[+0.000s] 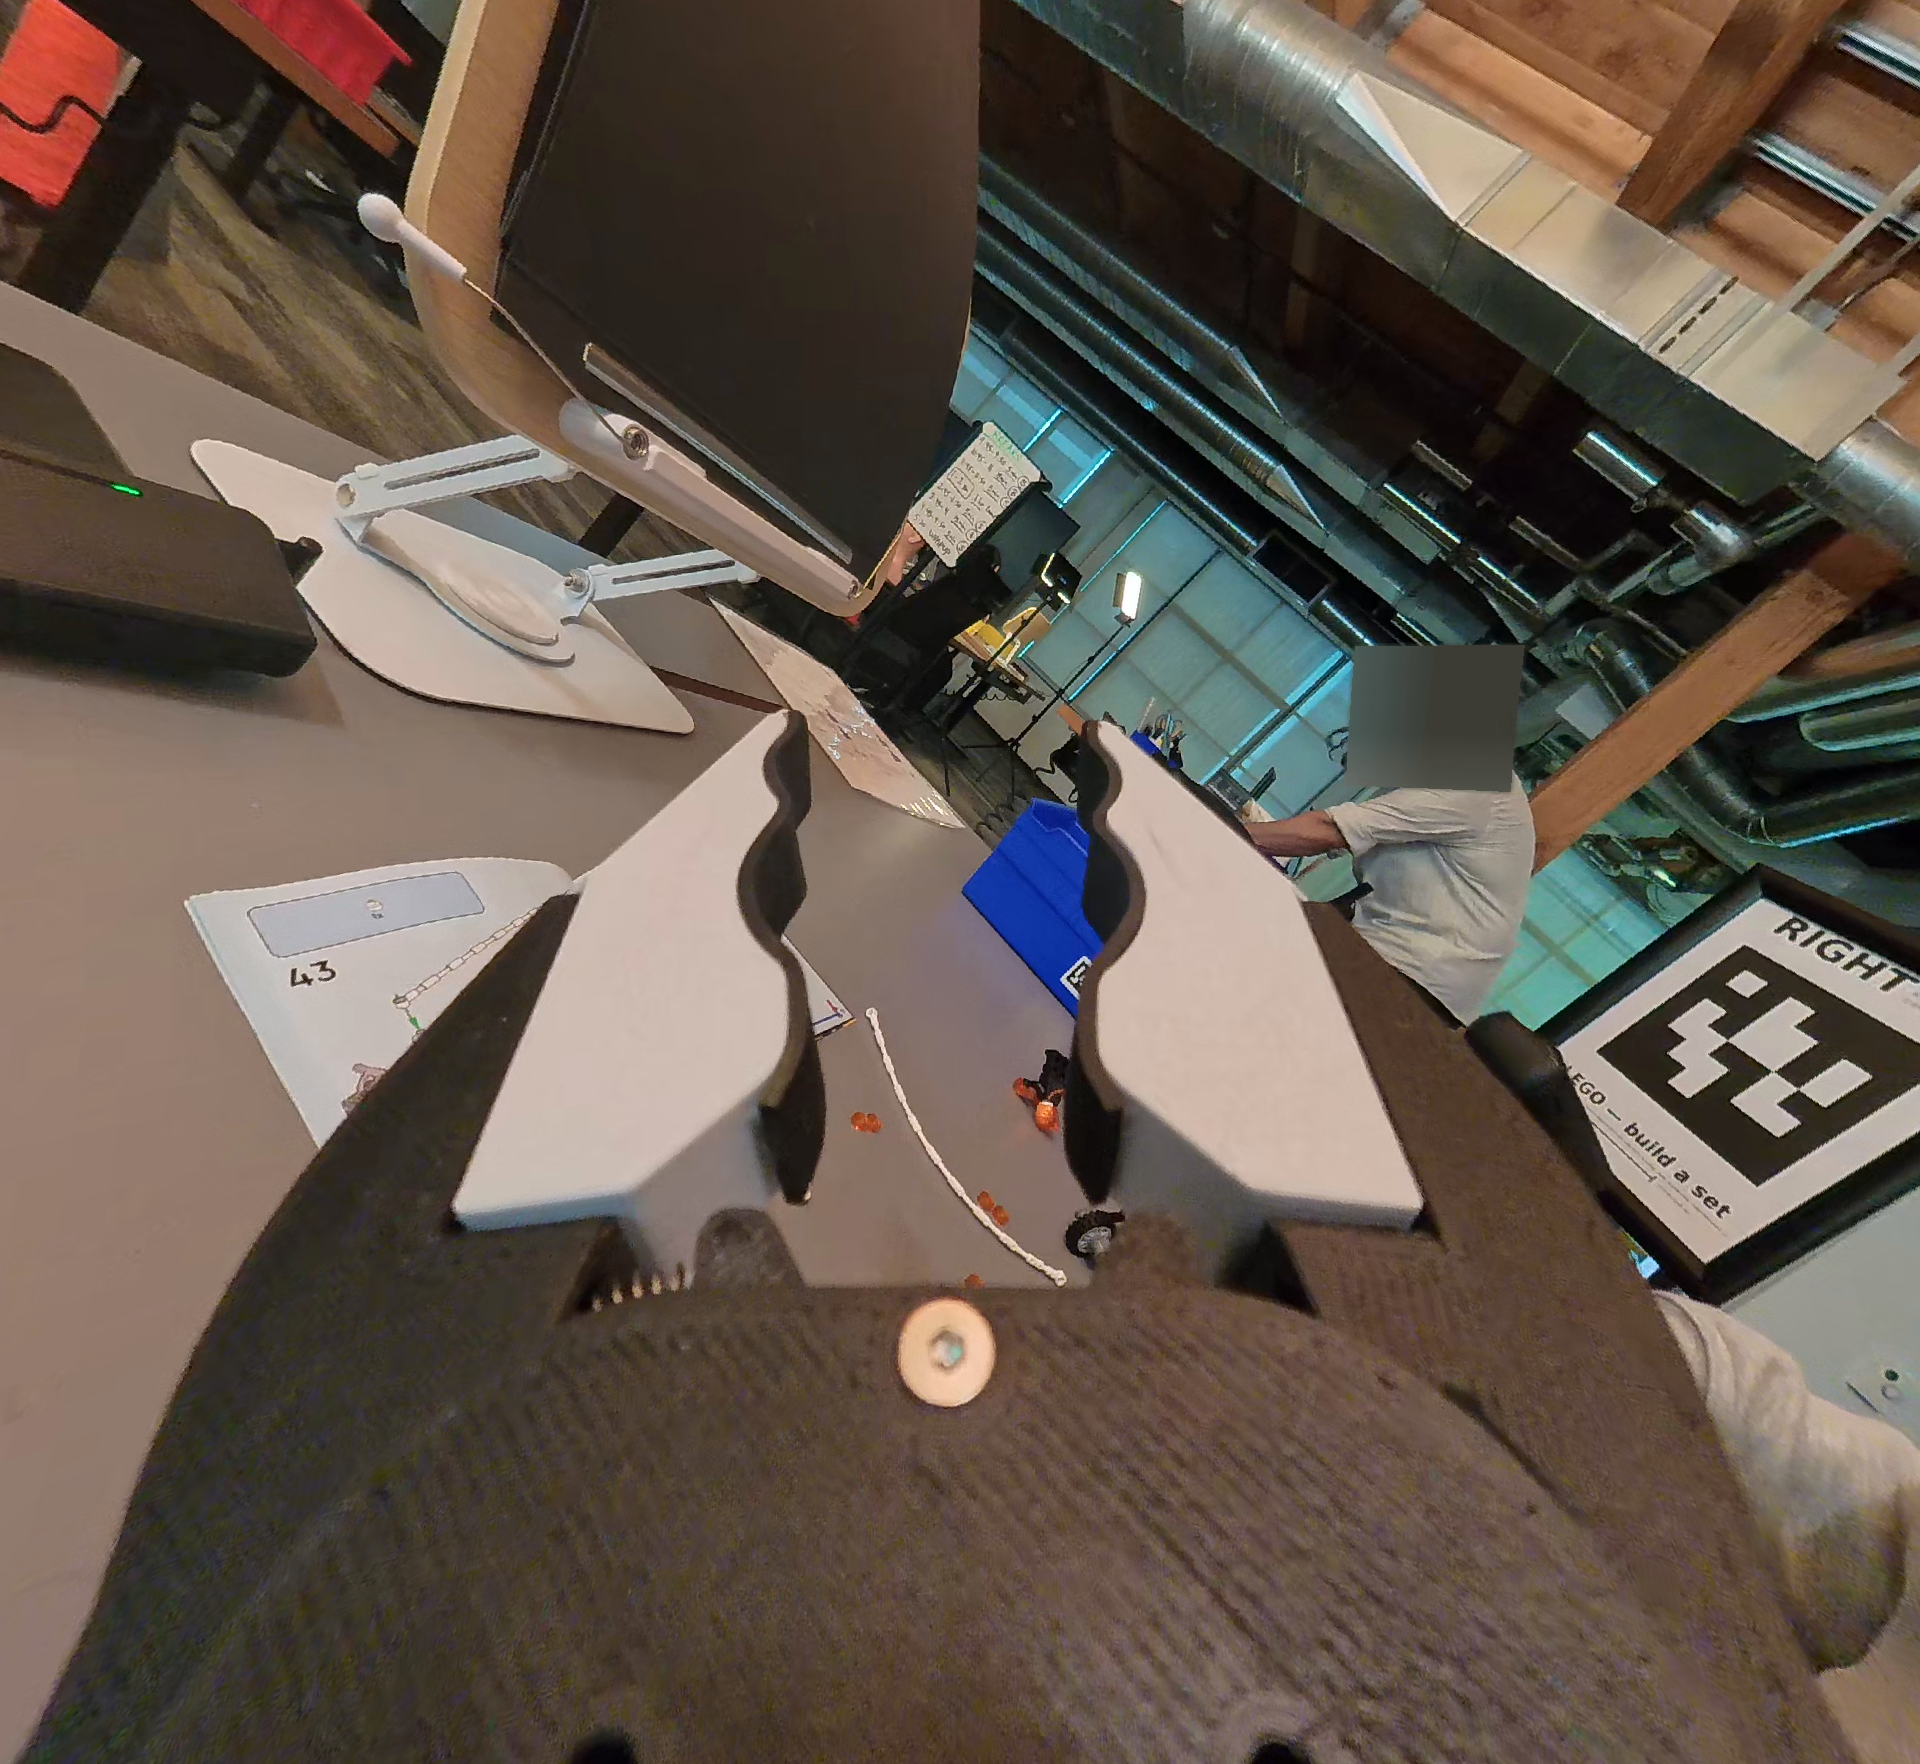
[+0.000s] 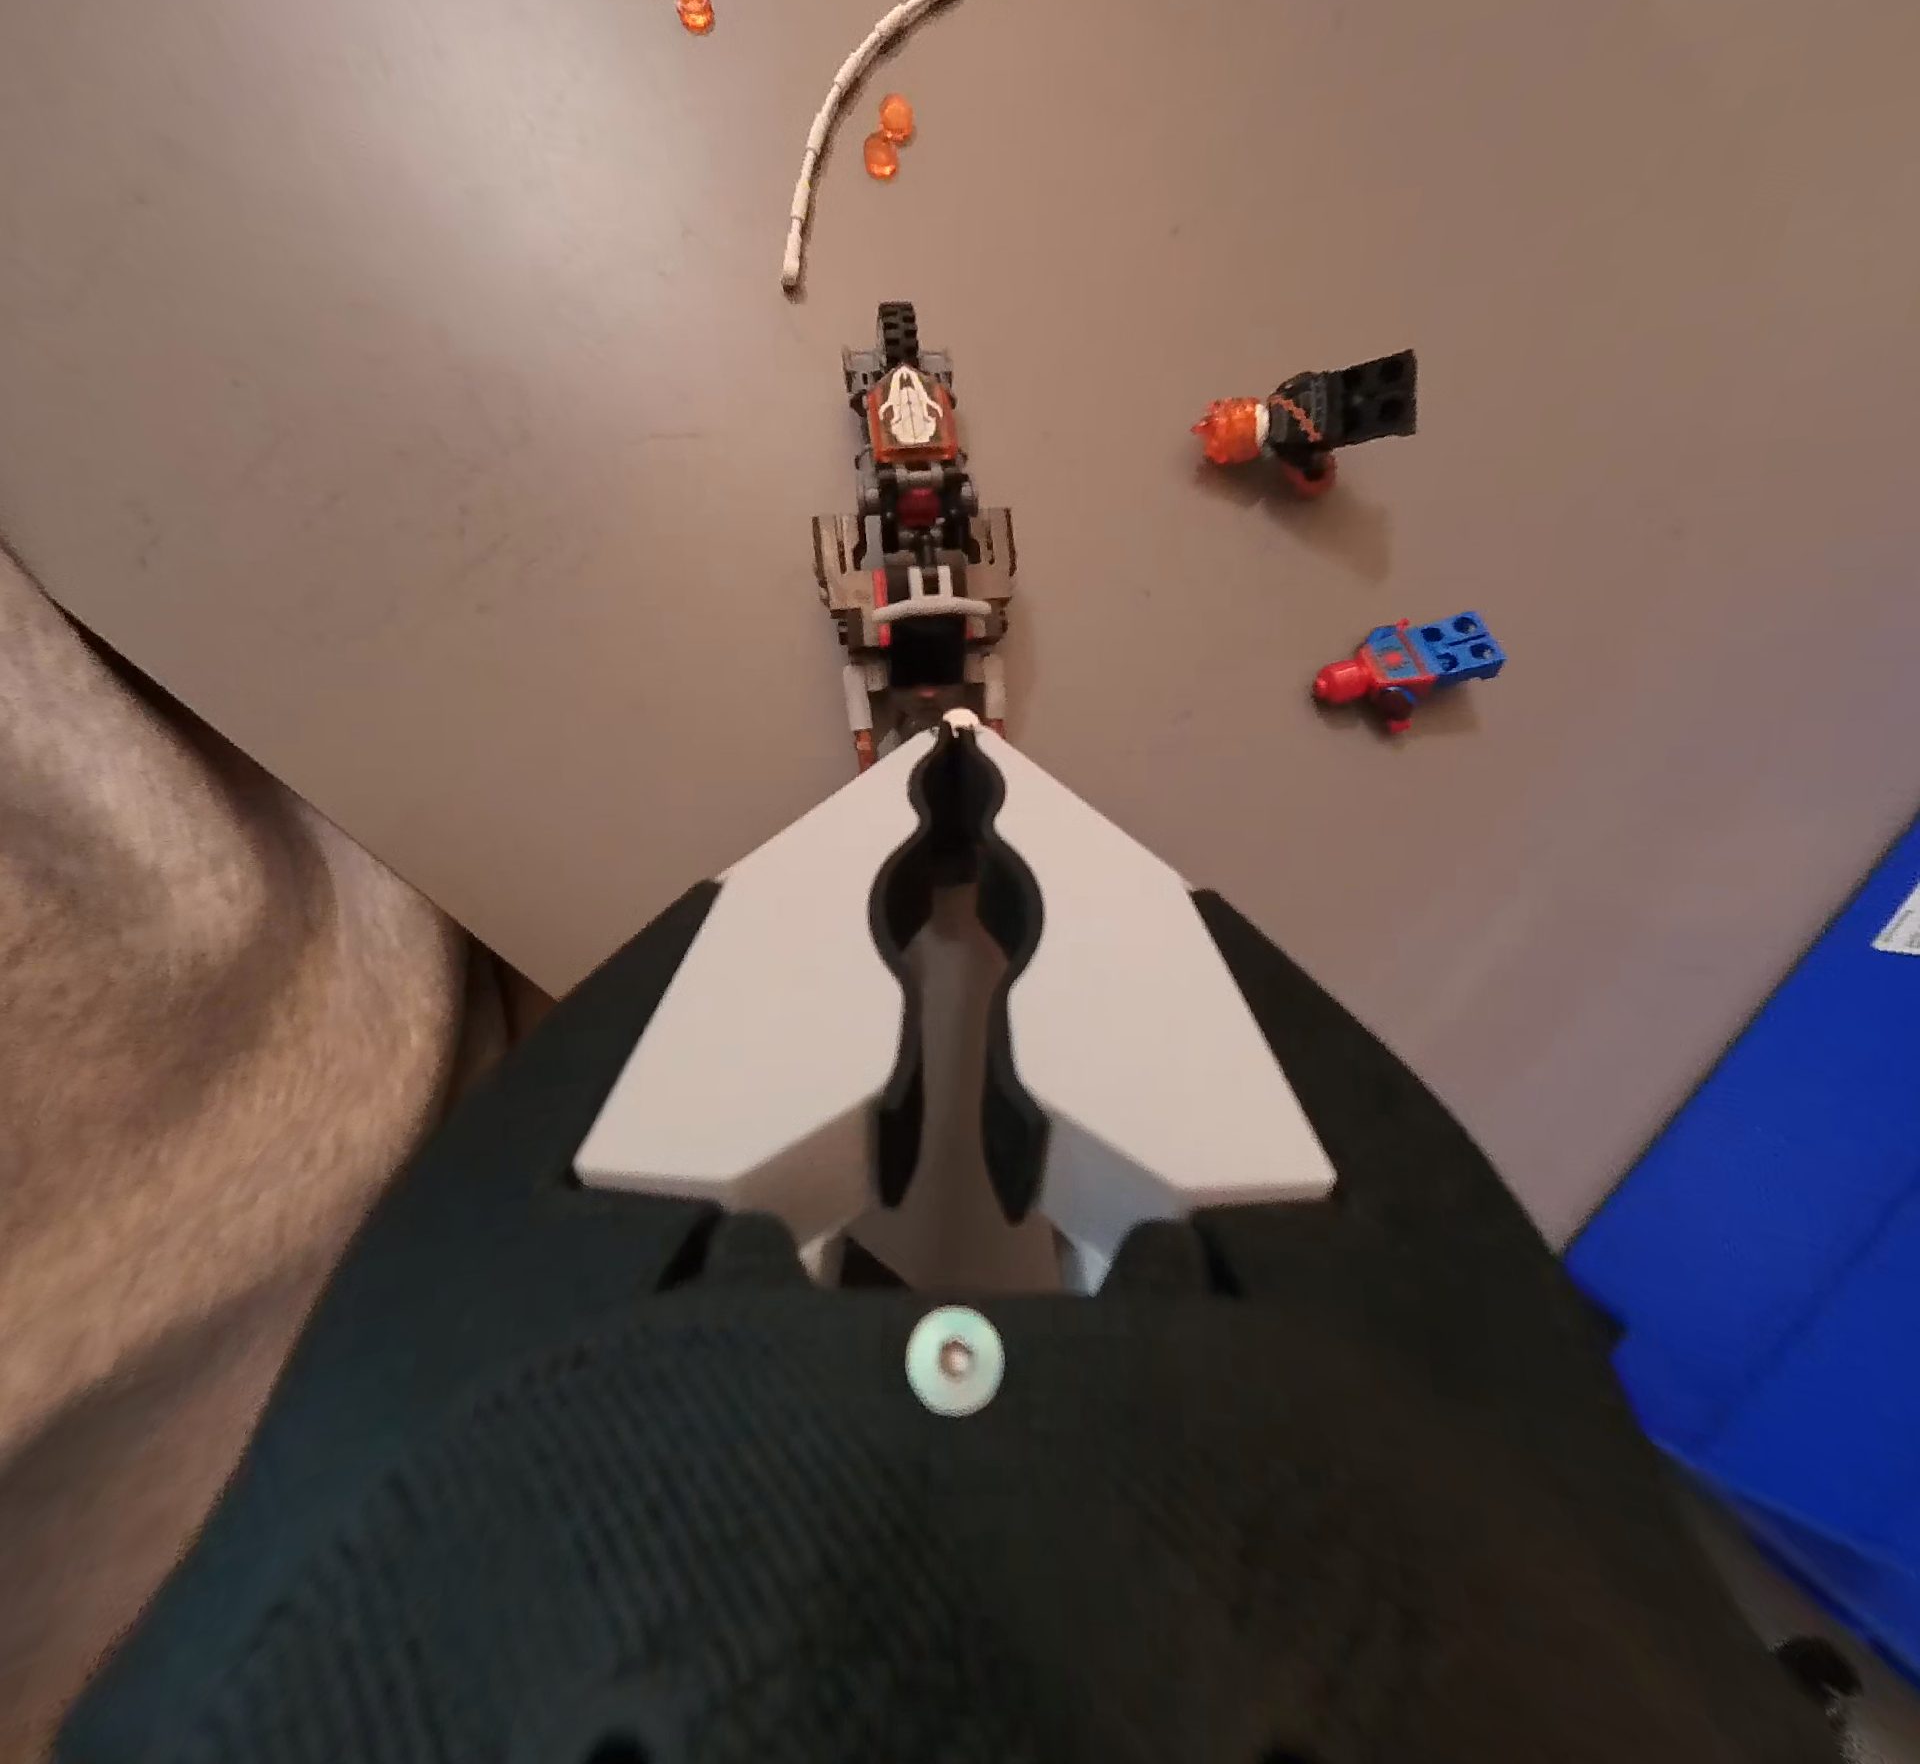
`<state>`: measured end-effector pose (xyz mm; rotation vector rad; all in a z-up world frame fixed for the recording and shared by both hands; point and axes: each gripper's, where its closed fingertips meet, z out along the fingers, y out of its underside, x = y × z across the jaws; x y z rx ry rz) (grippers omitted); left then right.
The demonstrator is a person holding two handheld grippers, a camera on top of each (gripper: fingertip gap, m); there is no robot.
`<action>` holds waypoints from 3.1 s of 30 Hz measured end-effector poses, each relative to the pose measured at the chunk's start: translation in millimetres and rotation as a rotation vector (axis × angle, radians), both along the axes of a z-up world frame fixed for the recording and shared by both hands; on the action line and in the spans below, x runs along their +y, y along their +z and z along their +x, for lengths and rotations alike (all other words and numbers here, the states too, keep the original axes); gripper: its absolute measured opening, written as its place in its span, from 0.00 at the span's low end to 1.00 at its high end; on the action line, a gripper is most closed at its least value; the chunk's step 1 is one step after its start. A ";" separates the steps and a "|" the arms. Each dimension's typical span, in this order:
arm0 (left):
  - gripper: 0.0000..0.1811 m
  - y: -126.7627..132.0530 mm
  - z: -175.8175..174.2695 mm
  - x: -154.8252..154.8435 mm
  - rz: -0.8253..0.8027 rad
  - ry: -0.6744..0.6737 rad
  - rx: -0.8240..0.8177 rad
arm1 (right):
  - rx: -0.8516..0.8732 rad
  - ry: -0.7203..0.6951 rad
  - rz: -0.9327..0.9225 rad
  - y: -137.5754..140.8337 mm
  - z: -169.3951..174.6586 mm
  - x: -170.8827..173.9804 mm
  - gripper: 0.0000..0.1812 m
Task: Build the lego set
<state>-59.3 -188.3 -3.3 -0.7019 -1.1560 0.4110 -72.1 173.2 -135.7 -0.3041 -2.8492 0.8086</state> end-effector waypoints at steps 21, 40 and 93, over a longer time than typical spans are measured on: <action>0.28 1.2 0.8 -0.3 0.005 -0.003 0.006 | -0.284 0.041 0.311 -2.7 1.5 -4.7 0.00; 0.28 0.3 0.7 -1.6 0.009 0.000 0.004 | -0.282 0.051 0.463 -7.1 -16.7 3.1 0.00; 0.28 -0.4 0.1 -0.7 0.008 -0.002 0.001 | -0.036 0.391 0.409 -2.2 5.0 -5.9 0.01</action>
